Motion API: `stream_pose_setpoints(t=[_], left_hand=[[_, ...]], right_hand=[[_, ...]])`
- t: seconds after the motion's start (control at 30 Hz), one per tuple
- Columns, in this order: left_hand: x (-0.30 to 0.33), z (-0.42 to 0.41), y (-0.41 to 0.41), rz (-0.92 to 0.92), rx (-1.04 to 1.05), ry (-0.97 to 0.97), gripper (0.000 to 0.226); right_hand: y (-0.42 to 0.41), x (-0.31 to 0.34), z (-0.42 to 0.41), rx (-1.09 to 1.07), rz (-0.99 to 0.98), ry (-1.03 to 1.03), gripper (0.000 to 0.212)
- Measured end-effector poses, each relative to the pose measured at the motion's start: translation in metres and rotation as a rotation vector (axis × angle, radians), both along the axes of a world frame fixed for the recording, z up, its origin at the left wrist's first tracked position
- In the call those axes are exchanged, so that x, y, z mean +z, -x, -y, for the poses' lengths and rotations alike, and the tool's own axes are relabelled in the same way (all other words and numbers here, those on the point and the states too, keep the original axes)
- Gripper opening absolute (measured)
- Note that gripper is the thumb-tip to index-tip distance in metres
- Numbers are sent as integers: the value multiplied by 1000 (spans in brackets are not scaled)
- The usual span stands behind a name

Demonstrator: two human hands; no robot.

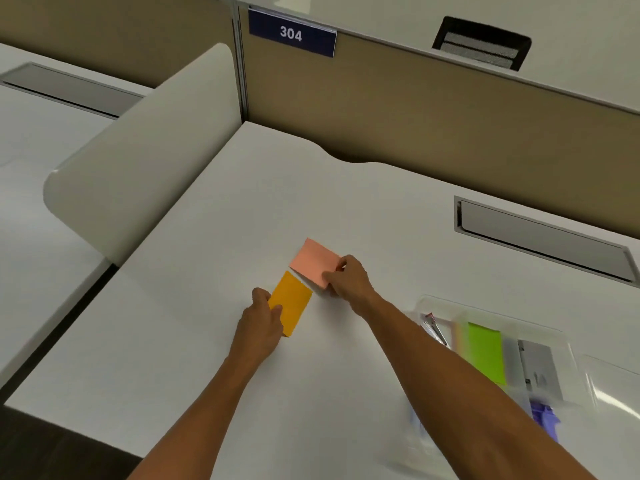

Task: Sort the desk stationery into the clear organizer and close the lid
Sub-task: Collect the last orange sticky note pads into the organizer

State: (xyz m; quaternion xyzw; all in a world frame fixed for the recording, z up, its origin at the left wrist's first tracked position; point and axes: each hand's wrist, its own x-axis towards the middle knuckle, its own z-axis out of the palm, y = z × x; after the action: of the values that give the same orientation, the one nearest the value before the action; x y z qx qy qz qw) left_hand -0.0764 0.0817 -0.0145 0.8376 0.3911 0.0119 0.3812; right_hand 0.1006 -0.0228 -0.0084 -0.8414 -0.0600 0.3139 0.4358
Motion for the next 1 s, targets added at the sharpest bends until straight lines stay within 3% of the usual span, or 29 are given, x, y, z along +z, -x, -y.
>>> stream_pose_setpoints(t=[0.13, 0.37, 0.5, 0.63, 0.8, 0.9, 1.0], left_hand=[[3, 10, 6, 59, 111, 149, 26], [35, 70, -8, 213, 166, 316, 29], [52, 115, -30, 236, 175, 329, 28], [57, 156, -52, 257, 135, 313, 26], [63, 200, -74, 334, 139, 420, 34], [70, 221, -85, 381, 133, 461, 43], [76, 239, -96, 388, 58, 390, 37]], right_hand=[[13, 9, 39, -71, -85, -212, 65], [18, 40, 125, -171, 22, -351, 27], [7, 54, 189, -273, 133, -312, 24], [1, 57, 253, -407, 181, -366, 34], [2, 52, 308, -482, 285, -219, 42], [5, 47, 327, -381, 347, -47, 48], [9, 42, 333, -248, 341, 83, 58]])
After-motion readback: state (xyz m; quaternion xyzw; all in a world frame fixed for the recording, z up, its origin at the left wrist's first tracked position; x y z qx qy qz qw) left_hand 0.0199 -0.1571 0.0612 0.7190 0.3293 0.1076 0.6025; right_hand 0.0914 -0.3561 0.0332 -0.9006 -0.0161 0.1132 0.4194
